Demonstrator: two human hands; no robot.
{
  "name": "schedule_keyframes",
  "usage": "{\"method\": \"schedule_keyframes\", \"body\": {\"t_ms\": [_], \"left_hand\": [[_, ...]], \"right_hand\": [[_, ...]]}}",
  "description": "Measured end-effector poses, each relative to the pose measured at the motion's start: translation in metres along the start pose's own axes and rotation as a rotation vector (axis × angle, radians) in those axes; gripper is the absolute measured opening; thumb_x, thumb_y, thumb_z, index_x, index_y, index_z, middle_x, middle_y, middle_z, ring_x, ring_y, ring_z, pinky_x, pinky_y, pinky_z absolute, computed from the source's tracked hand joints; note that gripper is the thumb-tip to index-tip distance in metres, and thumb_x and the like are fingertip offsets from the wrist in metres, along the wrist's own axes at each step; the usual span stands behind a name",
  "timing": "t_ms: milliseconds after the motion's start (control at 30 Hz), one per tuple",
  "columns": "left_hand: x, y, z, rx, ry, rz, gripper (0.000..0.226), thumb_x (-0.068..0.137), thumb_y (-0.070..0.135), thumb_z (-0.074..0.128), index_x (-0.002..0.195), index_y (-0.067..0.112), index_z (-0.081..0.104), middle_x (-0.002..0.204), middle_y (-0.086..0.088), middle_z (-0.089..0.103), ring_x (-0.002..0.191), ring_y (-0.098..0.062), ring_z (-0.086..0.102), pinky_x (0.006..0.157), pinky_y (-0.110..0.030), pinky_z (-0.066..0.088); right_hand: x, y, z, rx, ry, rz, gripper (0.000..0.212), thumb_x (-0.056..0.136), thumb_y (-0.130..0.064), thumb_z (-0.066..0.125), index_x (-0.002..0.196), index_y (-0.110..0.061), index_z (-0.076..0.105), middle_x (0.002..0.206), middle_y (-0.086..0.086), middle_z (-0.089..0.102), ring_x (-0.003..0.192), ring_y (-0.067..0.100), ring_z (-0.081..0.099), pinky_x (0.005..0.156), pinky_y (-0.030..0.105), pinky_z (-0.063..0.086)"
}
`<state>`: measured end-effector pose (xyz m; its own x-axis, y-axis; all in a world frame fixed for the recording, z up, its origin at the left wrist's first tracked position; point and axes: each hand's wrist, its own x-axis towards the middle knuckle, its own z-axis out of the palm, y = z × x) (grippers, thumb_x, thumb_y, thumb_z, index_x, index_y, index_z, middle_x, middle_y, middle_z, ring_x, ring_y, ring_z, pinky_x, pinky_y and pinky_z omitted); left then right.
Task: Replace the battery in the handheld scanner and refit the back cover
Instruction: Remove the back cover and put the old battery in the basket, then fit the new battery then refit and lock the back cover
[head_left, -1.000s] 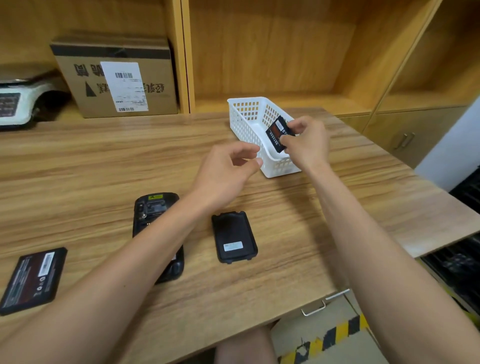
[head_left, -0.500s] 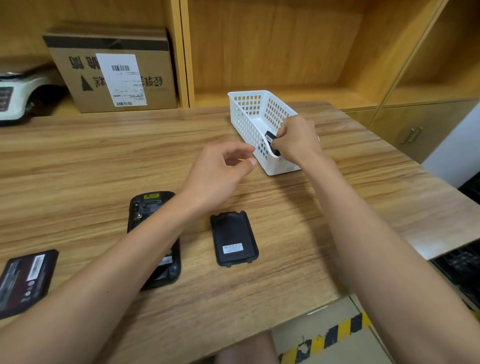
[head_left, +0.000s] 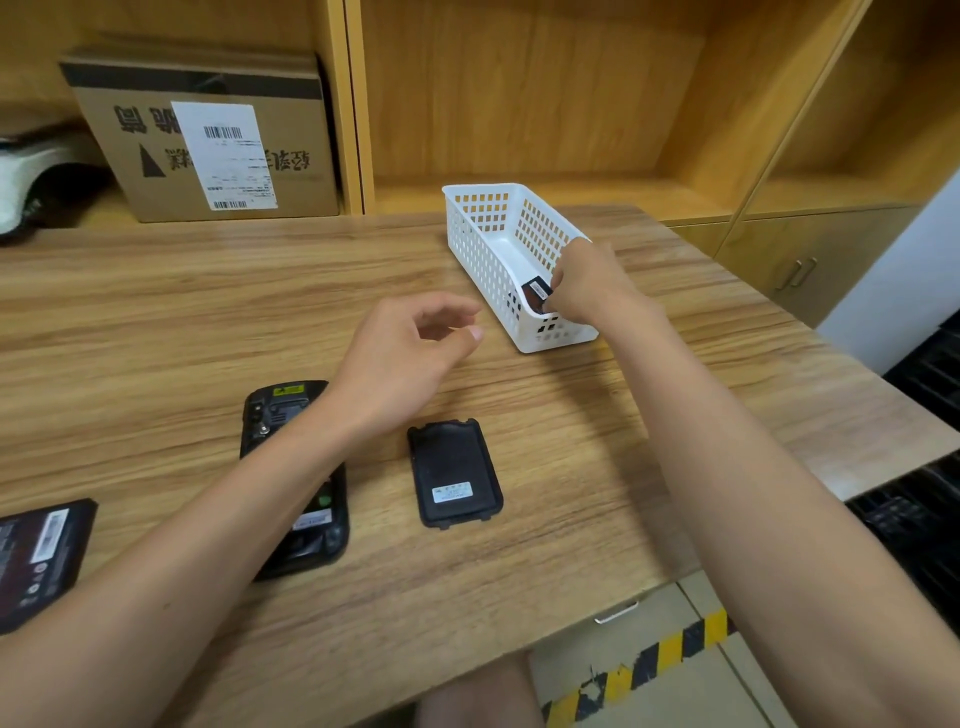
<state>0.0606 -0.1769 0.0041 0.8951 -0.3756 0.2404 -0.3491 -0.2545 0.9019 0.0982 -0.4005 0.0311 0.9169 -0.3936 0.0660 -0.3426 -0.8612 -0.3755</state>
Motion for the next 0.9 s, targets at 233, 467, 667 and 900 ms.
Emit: {"method": "schedule_keyframes", "body": {"t_ms": [233,467,667,900], "left_hand": [[-0.008,0.002,-0.010,0.021,0.007,0.003,0.025,0.089,0.030,0.071,0.114,0.026,0.073,0.106,0.015,0.075,0.099,0.004,0.066,0.091,-0.033,0.055],[-0.028,0.007,-0.032,0.080,0.033,0.027,0.028,0.089,0.032,0.070,0.117,0.027,0.071,0.106,0.018,0.073,0.101,0.009,0.064,0.096,-0.020,0.046],[-0.058,0.005,-0.059,0.172,0.089,0.051,0.029,0.091,0.031,0.068,0.119,0.026,0.070,0.110,0.020,0.071,0.104,0.008,0.063,0.083,-0.018,0.044],[-0.105,-0.009,-0.110,0.294,0.138,0.025,0.032,0.091,0.033,0.067,0.123,0.032,0.068,0.115,0.023,0.069,0.082,0.014,0.058,0.085,-0.026,0.050]], "right_hand": [[-0.009,-0.001,0.000,-0.001,0.141,-0.065,0.032,0.082,0.010,0.062,0.113,0.006,0.067,0.121,0.021,0.063,0.111,0.035,0.060,0.076,0.042,0.057],[-0.046,-0.013,-0.009,0.161,0.271,-0.188,0.034,0.084,-0.005,0.063,0.116,-0.014,0.070,0.121,0.005,0.070,0.110,0.022,0.064,0.081,0.030,0.050],[-0.113,-0.046,0.000,0.288,0.274,-0.330,0.037,0.086,-0.019,0.068,0.122,-0.021,0.066,0.114,-0.006,0.072,0.101,0.011,0.066,0.092,0.034,0.052],[-0.179,-0.091,0.027,0.289,0.147,-0.472,0.040,0.086,-0.025,0.071,0.126,-0.023,0.065,0.121,-0.006,0.071,0.111,0.011,0.063,0.097,0.032,0.048]]}}
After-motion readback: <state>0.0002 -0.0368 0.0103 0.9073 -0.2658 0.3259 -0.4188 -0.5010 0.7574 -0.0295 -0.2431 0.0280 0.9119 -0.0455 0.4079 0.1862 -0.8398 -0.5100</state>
